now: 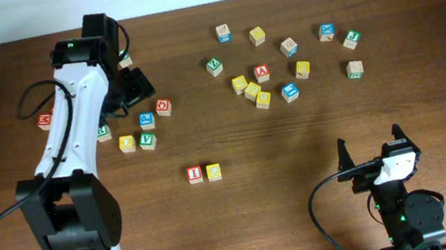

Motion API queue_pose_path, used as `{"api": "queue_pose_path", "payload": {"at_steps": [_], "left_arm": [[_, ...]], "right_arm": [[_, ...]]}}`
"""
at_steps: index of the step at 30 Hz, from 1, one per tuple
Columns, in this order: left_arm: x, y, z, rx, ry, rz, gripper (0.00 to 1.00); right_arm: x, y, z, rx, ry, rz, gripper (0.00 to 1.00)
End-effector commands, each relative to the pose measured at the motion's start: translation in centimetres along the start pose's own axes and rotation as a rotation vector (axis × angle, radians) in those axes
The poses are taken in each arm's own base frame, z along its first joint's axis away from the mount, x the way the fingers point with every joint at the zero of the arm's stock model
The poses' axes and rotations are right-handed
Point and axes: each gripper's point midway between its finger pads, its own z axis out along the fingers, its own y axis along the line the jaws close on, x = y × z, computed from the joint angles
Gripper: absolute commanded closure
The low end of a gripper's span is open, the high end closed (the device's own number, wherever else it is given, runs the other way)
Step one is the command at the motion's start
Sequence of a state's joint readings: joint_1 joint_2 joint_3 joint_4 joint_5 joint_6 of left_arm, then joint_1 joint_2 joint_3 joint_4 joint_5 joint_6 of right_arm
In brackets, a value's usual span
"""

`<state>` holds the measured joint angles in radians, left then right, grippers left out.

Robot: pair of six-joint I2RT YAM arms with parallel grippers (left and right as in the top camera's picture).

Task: Spell out ICRA
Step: 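Move the left gripper to the left cluster above the green R block, then lower the left gripper and grasp the green R block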

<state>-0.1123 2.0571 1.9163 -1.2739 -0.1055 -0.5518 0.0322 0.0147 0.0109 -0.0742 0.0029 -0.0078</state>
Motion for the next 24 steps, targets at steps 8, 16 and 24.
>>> {"api": "queue_pose_path", "payload": {"at_steps": [8, 16, 24], "left_arm": [[-3.1, 8.1, 1.2, -0.078, 0.01, -0.222, 0.01], [-3.3, 9.0, 1.4, -0.08, 0.018, -0.243, 0.01], [-6.1, 5.0, 4.5, 0.08, -0.028, -0.239, 0.0]], "right_arm": [[0.2, -0.1, 0.0, 0.005, 0.004, -0.003, 0.02], [0.2, -0.1, 0.0, 0.005, 0.003, -0.003, 0.02], [0.2, -0.1, 0.0, 0.005, 0.004, -0.003, 0.02]]}}
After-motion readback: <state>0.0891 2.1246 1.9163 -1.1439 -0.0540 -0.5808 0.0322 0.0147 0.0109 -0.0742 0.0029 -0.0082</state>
